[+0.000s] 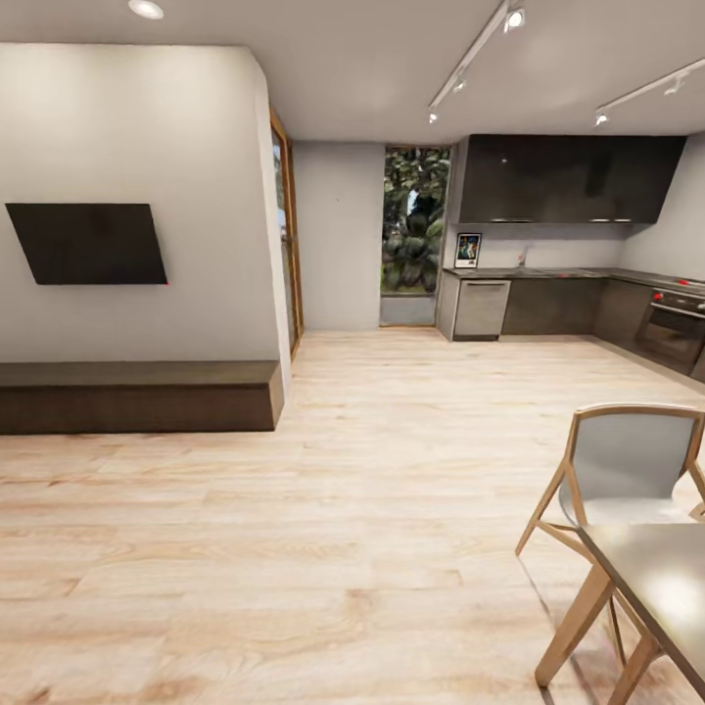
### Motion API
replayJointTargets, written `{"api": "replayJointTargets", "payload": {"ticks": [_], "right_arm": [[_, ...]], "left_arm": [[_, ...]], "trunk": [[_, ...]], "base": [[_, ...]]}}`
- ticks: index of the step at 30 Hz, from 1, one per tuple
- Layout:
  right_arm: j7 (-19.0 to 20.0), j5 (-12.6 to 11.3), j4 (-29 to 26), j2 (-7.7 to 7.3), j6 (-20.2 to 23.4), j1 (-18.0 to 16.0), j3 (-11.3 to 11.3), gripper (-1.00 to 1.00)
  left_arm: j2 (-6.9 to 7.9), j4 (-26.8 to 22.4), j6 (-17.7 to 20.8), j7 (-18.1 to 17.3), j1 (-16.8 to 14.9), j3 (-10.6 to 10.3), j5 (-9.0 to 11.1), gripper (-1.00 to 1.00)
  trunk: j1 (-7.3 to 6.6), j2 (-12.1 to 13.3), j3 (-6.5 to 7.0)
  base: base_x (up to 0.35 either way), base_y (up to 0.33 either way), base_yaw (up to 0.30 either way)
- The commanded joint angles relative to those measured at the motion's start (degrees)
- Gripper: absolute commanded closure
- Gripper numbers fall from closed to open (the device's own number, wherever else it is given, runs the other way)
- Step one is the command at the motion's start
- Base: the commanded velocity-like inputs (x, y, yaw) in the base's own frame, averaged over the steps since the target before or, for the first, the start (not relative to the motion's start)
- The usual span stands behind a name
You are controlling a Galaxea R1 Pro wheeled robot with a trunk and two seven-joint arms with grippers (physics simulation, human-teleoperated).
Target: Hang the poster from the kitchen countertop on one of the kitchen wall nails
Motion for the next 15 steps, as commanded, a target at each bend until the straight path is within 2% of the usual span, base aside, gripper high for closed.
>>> {"api": "replayJointTargets", "payload": {"ticks": [1, 15], "right_arm": [[0.0, 0.11, 0.05, 0.0, -0.18, -0.03, 0.0, -1.0], [-0.03, 0.11, 0.03, 0.0, -0.18, -0.03, 0.0, -1.0]], "left_arm": [[-0.01, -0.06, -0.02, 0.0, 0.02, 0.05, -0.02, -1.0], [-0.01, -0.04, -0.02, 0.0, 0.02, 0.05, -0.02, -1.0]], "trunk": [[0.04, -0.02, -0.05], [0.04, -0.02, -0.05]], "base": [[0.34, 0.0, 0.0], [0.34, 0.0, 0.0]]}}
